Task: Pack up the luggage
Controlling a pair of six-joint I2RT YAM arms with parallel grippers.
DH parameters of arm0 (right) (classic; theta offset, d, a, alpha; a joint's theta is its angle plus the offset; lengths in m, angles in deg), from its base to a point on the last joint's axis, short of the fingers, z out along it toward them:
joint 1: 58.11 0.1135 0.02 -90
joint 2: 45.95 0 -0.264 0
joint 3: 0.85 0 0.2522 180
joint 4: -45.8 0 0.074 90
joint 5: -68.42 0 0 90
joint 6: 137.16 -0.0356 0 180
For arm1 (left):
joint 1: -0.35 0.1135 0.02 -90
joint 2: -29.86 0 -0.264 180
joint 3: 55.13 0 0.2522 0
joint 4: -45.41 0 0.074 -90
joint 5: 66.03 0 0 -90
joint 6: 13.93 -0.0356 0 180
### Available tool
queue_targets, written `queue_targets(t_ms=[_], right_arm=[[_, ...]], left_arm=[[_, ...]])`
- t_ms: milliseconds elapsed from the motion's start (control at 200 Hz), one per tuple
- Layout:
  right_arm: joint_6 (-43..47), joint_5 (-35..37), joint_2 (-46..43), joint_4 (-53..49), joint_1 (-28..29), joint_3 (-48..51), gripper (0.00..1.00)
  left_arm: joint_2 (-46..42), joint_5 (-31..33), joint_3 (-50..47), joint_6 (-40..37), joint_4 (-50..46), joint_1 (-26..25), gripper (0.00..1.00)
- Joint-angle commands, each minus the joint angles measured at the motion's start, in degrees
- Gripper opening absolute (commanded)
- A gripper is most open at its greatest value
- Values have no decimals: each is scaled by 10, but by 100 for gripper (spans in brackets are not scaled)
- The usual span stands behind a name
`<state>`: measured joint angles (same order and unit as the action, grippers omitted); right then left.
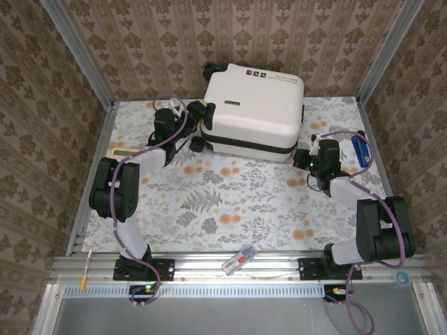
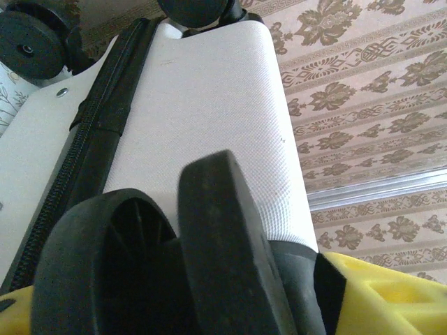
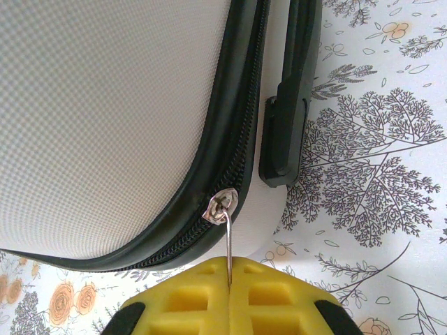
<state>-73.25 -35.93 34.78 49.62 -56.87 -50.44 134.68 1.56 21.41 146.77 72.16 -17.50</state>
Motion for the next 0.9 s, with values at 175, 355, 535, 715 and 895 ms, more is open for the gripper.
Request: queue_targets(t_ms=[175,355,535,715,895], right_arm=[[6,-7,-25,39,3,-7,0],[6,-23,-28,63,3,6,0],[21,-18,-48,85,40,30,0],[39,1,-79,97,87,54,0],[52,11,-80,112,99,69,0]], left_arm=[[24,4,23,19,50,6,55],[25,-11,19,16,33,17,31],[25,-65,10,6,13,50,19],[5,-137,18,-49,-75,96,12],[-4,-245,88,-160,-228,141,11]])
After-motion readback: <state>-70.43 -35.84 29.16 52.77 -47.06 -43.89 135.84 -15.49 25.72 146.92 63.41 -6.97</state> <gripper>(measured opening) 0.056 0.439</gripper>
